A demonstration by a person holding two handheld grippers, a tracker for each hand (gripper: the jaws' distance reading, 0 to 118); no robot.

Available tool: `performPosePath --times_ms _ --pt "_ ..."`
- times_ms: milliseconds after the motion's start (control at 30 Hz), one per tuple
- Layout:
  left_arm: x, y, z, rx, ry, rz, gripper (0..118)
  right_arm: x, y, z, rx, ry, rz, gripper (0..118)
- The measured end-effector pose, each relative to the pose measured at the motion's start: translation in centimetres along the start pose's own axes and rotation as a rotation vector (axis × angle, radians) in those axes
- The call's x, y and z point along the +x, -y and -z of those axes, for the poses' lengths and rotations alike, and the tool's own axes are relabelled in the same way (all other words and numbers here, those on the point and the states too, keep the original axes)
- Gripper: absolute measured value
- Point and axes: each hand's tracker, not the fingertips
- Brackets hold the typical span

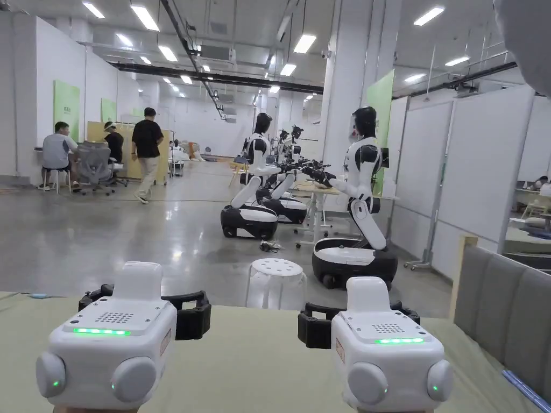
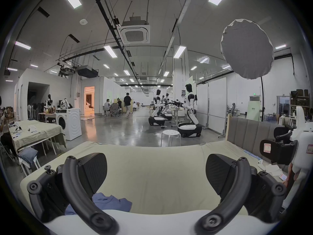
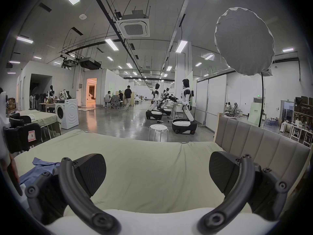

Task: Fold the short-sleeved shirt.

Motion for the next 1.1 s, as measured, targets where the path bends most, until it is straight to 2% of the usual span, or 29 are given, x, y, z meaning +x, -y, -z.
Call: performPosePath --times_ms 433,467,500,533,567,600,633,667,700,867,933,1033,1100 --pt "0.2 0.5 0.4 -0.014 -0.008 0.02 114 0.5 1.5 1.5 -0.021 -0.004 0.012 118" --pt "0.2 0.7 0.4 -0.02 -0.007 0.021 113 0.6 1.5 1.6 -0.028 -0.012 0.012 114" --pt "0.1 0.8 0.5 -0.027 0.003 0.018 110 0.6 1.5 1.6 -0.032 -0.018 0.009 102" --pt "0.1 0.9 0.5 -0.031 0.014 0.013 92 0.4 1.5 1.4 -0.029 -0.024 0.003 69" --pt "0.0 1.0 0.2 -0.028 0.035 0.008 21 0.2 1.5 1.2 -0.028 -0.02 -0.01 8" --pt "0.1 1.0 0.1 -0.022 0.035 0.013 4 0.0 1.5 1.3 -0.032 0.012 -0.037 0" --pt "0.3 1.1 0.4 -0.032 -0.031 0.046 4 -0.3 1.6 1.2 -0.035 0.058 -0.033 0" --pt "0.9 1.6 0.6 0.002 -0.08 0.056 4 -0.3 1.2 0.7 -0.011 0.042 -0.022 0" --pt "0.9 1.7 0.6 0.012 -0.024 0.02 4 0.0 0.8 0.5 -0.015 0.017 -0.009 0" --pt "1.7 2.0 1.1 -0.003 -0.048 0.027 4 -0.5 1.4 1.1 -0.015 0.021 -0.039 0" --pt "-0.5 1.9 0.2 -0.004 -0.059 0.013 4 -1.1 1.2 0.8 -0.019 0.009 -0.035 0" --pt "-3.1 2.4 -0.8 -0.022 -0.103 0.015 4 -3.6 1.1 0.8 -0.014 -0.04 -0.002 0" --pt "-6.5 2.8 -2.1 -0.033 -0.179 0.02 4 -6.7 1.6 0.8 -0.007 -0.107 -0.009 0"
